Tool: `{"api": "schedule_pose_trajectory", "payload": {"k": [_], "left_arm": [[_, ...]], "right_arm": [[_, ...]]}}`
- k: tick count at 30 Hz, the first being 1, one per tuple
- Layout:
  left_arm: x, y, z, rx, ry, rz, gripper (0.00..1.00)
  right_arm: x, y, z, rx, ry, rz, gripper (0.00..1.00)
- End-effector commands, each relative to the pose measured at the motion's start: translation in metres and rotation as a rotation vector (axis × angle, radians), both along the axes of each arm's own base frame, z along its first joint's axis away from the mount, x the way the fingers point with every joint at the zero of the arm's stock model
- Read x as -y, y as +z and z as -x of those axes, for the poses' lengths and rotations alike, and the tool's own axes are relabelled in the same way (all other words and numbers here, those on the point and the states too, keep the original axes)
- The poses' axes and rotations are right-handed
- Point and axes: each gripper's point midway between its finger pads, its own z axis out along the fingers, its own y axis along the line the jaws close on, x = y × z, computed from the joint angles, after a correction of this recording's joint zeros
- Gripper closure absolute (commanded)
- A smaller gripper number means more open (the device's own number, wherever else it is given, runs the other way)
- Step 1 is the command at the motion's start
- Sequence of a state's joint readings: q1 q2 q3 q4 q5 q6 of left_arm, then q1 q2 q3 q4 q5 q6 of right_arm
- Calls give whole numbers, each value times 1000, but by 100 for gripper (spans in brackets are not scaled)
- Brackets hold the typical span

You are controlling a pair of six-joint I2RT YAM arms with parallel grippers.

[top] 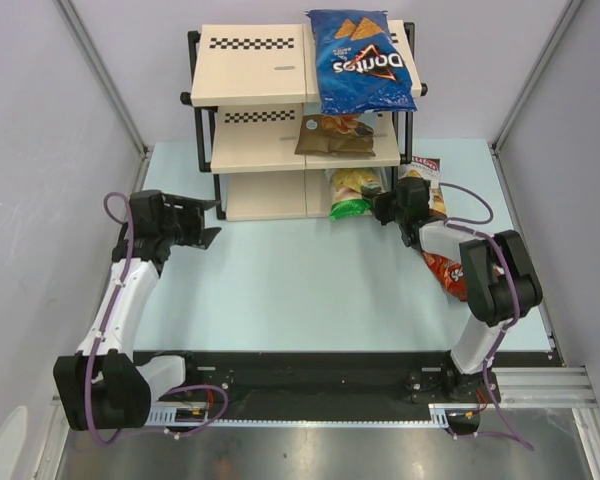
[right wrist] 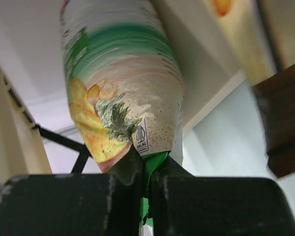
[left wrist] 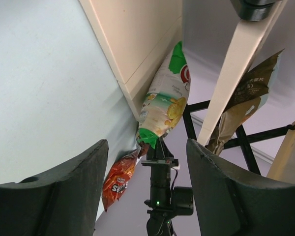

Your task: Place and organize the chips bags onto the shelf

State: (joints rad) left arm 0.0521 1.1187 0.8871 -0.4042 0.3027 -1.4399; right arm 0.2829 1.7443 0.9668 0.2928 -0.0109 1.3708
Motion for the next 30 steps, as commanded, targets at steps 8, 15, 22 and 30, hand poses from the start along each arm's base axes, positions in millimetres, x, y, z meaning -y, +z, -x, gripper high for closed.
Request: {"api": "schedule_pose_trajectory", "payload": {"k": [8,15,22,30], "left_arm": [[6,-11,0,-15,-41,39,31],[13,-18,2,-6,-94,60,31],[20,-23,-3,-7,-130,97,31],[22,-24,-2,-6,-134,105,31]], "right_arm": [[-24,-43,-16,-104,-19,-105,100],[-27,-39,-18,-118,2,-114,83],[-23,-27,-18,-102,26,-133,49],[-18,8,-14,-42,78,-137,34]]}}
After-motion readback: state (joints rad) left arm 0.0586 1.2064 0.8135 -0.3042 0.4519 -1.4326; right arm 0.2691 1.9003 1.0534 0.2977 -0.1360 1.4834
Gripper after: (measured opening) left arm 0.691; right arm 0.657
